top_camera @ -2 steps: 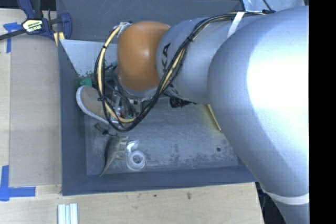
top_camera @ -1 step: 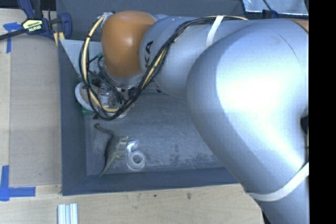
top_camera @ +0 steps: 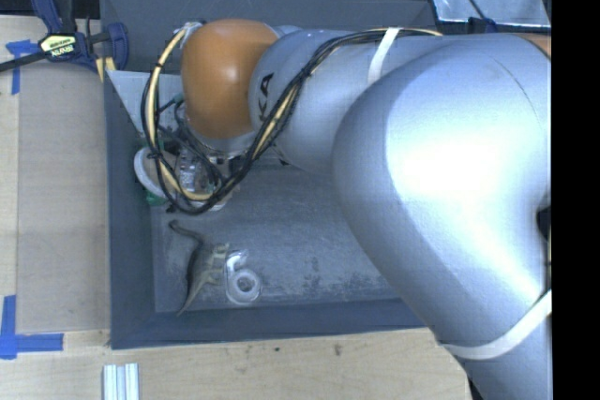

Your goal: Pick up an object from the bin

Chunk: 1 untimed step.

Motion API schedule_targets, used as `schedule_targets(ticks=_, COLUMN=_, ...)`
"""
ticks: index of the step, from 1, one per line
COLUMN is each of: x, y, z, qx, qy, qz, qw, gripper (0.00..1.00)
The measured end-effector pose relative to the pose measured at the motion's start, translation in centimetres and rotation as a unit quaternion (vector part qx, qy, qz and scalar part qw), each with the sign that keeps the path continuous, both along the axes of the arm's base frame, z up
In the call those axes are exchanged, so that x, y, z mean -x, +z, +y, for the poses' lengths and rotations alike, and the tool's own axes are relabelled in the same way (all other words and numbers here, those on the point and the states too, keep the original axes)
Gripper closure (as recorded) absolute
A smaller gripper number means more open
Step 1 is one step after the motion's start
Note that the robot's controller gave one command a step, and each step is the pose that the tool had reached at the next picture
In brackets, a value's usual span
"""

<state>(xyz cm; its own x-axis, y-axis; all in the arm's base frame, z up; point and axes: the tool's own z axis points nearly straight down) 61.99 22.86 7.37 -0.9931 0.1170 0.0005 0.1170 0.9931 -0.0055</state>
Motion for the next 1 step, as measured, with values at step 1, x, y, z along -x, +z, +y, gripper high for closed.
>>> schedule_targets(ticks=1, x=0.28, y=5.59, z=-1.95, qx=-0.002, qy=0.000, qz=0.0018, qw=1.0000, gripper=1.00)
